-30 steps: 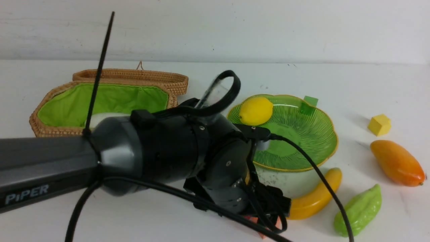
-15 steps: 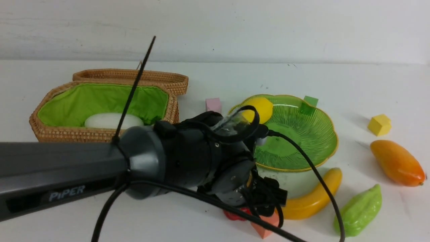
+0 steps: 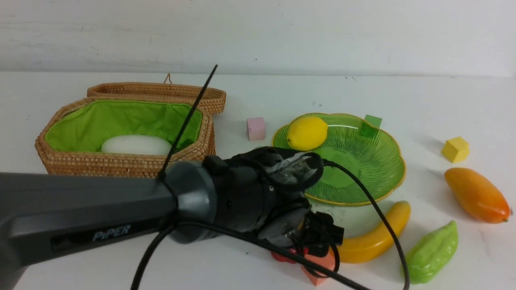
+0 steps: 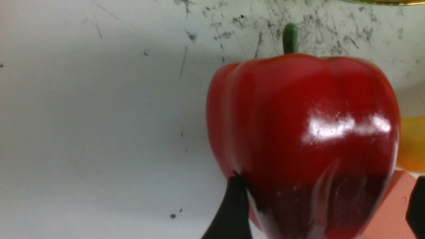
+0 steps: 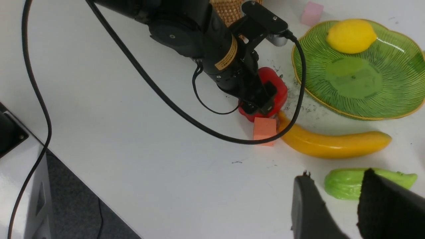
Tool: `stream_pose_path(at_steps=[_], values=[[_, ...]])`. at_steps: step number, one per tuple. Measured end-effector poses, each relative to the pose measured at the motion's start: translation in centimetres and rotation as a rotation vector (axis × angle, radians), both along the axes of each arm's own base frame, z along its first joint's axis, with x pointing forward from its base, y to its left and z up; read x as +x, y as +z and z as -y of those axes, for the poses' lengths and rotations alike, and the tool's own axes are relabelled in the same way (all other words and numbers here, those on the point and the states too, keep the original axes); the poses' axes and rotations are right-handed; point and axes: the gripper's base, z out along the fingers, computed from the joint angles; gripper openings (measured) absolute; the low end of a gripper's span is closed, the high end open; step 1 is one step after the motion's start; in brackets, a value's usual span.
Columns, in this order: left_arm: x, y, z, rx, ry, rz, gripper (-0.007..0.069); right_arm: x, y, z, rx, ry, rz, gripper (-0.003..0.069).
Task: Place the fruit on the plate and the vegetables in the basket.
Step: Grab a mountain bell pepper with your left arm and put it into the left basket
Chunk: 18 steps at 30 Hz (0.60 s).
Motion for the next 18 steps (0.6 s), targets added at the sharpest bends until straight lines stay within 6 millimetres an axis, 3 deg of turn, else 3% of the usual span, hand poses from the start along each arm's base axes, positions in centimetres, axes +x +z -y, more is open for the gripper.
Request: stream_pose_path(at_steps=[18], values=[[1.1, -1.7, 0.0, 0.102, -0.031, 0.084, 0.0521, 0.0, 0.0, 0.1, -0.007, -0.004, 0.004, 0.0235]])
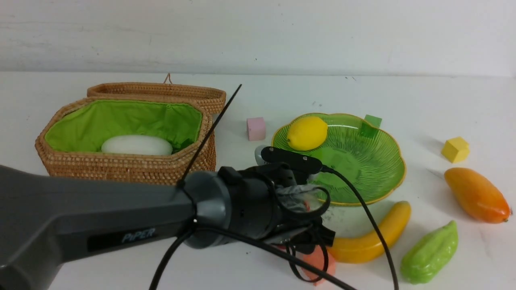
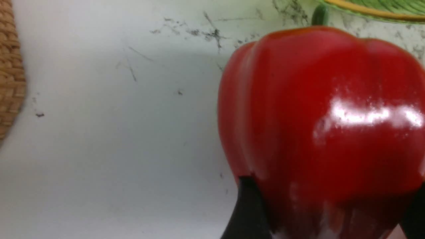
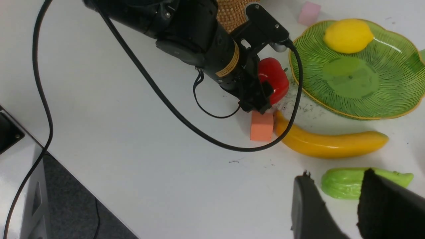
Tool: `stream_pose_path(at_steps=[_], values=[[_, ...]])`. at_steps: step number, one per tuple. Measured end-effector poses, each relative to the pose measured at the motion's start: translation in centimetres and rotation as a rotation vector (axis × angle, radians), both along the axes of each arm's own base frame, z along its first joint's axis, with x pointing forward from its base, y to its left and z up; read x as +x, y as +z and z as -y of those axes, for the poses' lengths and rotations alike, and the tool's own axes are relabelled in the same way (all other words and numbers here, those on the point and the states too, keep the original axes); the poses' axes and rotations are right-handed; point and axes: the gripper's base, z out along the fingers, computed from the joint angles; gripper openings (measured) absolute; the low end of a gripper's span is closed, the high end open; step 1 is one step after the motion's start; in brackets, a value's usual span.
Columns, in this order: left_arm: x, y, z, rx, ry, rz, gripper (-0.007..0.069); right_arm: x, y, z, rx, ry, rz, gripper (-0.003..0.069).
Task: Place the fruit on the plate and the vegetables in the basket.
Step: Grab a mountain bell pepper with your left arm and put it into the left basket
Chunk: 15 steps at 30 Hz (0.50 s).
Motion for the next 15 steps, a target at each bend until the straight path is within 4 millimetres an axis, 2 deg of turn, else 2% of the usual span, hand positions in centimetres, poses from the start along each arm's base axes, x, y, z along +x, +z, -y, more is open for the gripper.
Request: stream_pose_path(at_steps=[15], values=[[0.18, 0.01, -0.34, 0.059, -0.020, 0.027, 0.0515, 0.03, -0.01, 0.04, -0.004, -0.004, 0.002, 0.0235]])
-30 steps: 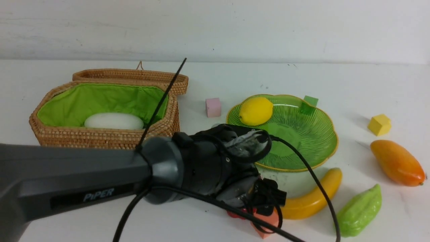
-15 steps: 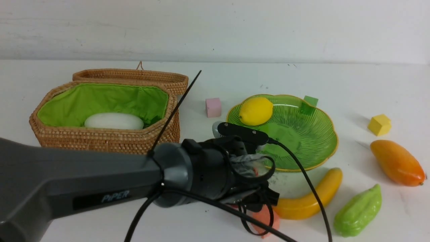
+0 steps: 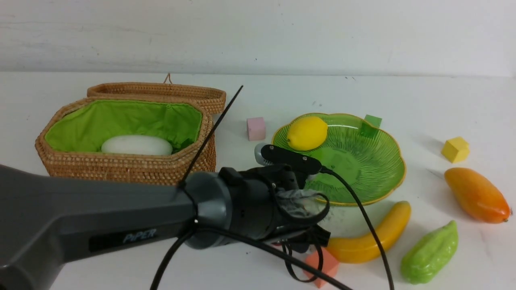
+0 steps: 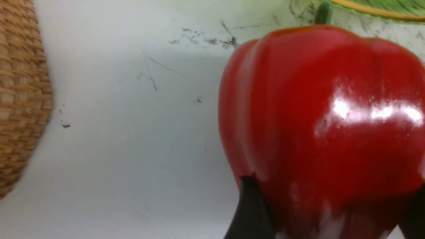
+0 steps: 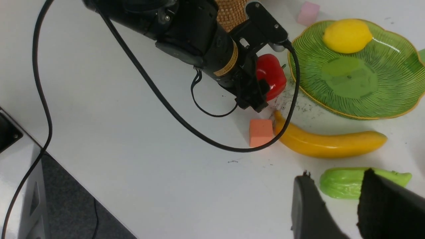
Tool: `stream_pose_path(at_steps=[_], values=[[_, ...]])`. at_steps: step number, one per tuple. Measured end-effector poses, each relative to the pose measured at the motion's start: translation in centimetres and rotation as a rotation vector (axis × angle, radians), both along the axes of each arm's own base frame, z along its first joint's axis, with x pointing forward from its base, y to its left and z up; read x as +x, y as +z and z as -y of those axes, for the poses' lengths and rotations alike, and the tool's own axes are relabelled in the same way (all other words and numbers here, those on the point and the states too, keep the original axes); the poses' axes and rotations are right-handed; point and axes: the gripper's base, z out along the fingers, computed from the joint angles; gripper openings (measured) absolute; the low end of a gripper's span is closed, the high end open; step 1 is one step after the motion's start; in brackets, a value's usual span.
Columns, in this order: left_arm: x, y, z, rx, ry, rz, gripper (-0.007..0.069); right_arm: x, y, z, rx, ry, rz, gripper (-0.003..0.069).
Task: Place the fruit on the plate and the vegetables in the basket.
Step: Grab a mountain bell pepper with your left arm and put it into the left basket
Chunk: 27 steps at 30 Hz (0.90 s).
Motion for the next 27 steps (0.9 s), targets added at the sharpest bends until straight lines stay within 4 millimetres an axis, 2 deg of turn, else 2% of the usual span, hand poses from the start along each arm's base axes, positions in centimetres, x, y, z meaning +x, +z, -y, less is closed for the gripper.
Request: stream_pose_path(at_steps=[5, 11, 12, 13, 14, 16, 19, 20, 25, 27], values=[[-0.5, 2.5, -0.7, 0.004, -0.010, 0.026, 0.0515, 0.0, 0.0, 0.0, -0.001, -0.001, 0.000, 0.0235], [-2.3, 8.0, -2.7, 0.014, -0.080, 0.058, 0.0514, 0.0, 0.0, 0.0, 0.001, 0.001, 0.000, 0.0235], [-2.4, 8.3, -2.7, 0.010, -0.079, 0.061, 0.0514, 0.0, 0.0, 0.0, 0.001, 0.001, 0.000, 0.0235], [-2.7, 9.6, -3.5, 0.036, -0.119, 0.085, 0.0514, 0.0, 0.1, 0.0, 0.006, 0.001, 0.004, 0.0235], [-2.7, 10.0, -3.8, 0.036, -0.120, 0.091, 0.0514, 0.0, 0.1, 0.0, 0.008, 0.001, 0.006, 0.0235], [-2.3, 12.5, -6.3, 0.080, -0.167, 0.152, 0.0514, 0.1, 0.3, -0.2, 0.034, 0.005, 0.023, 0.0235], [-1.1, 14.1, -9.3, 0.130, -0.174, 0.199, 0.0514, 0.1, 0.5, -0.3, 0.051, 0.006, 0.035, 0.0235], [-0.2, 14.8, -11.5, 0.181, -0.185, 0.221, 0.0514, 0.1, 0.5, -0.3, 0.055, 0.005, 0.040, 0.0235], [2.9, 15.4, -18.5, 0.290, -0.200, 0.232, 0.0514, 0.2, 0.7, -0.3, 0.066, 0.002, 0.053, 0.0236], [3.7, 15.1, -20.5, 0.311, -0.225, 0.223, 0.0514, 0.3, 0.8, -0.3, 0.078, -0.002, 0.070, 0.0236]])
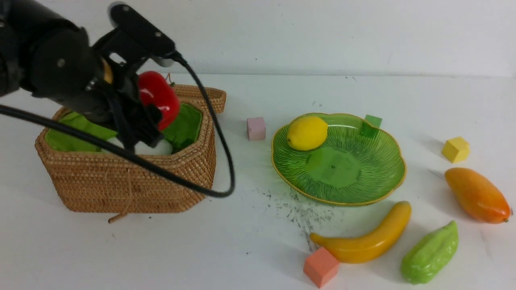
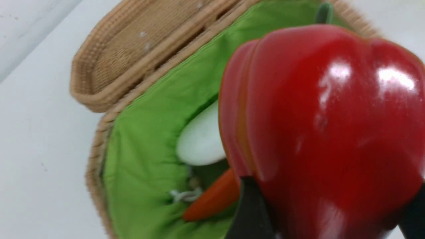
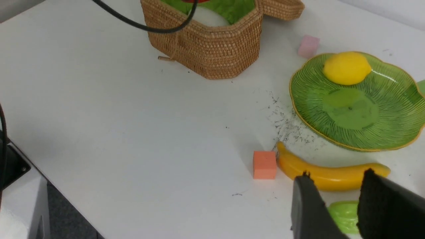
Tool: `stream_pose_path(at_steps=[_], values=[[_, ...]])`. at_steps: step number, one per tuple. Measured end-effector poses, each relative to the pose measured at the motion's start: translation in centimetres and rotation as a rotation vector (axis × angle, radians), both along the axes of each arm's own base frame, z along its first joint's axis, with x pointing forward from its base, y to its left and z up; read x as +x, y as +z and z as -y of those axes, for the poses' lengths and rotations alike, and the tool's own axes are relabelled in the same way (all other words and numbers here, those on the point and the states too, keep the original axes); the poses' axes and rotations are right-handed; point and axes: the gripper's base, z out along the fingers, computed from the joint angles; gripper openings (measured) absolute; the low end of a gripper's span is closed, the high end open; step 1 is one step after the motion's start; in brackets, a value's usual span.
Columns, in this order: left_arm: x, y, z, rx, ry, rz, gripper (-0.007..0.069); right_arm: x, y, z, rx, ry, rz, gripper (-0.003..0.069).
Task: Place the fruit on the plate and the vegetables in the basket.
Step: Grab a mountain bell pepper with your left arm and put it into the left basket, then take a chayote with your right arm and place it on the basket on the left.
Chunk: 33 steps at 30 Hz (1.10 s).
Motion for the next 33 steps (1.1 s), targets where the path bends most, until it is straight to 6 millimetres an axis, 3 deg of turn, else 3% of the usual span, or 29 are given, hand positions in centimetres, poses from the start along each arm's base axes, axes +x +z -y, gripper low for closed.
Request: stream_pose_path(at_steps=[5, 10, 18, 22, 26, 30, 33], values=[[2.0, -1.6, -3.5, 0.020, -0.062, -0.035, 0.0514, 0.3, 0.5, -0.1, 0.037, -0.013, 0.048, 0.0236], [3.3, -3.0, -5.2, 0.019, -0.042, -0.044, 0.0514, 0.9, 0.5, -0.4, 0.037, -0.016, 0.040, 0.0236], [3.5, -3.0, -5.4, 0.032, -0.037, -0.027, 0.0520, 1.6, 0.5, -0.8, 0.040, -0.005, 0.010, 0.0236], [3.2, -2.4, -5.5, -0.001, -0.001, -0.012, 0.0640, 1.6, 0.4, -0.8, 0.039, -0.004, 0.007, 0.0236], [2.4, -0.9, -5.5, -0.030, 0.024, 0.023, 0.0662, 1.6, 0.4, -0.8, 0.039, -0.004, 0.007, 0.0236], [0.9, 1.2, -4.7, -0.106, 0.045, 0.073, 0.0598, 1.7, 0.4, -0.9, 0.039, -0.006, 0.001, 0.0236], [-1.4, 3.3, -2.1, -0.284, 0.060, 0.079, 0.0422, 2.7, 0.2, -1.3, 0.043, -0.016, -0.044, 0.0236]])
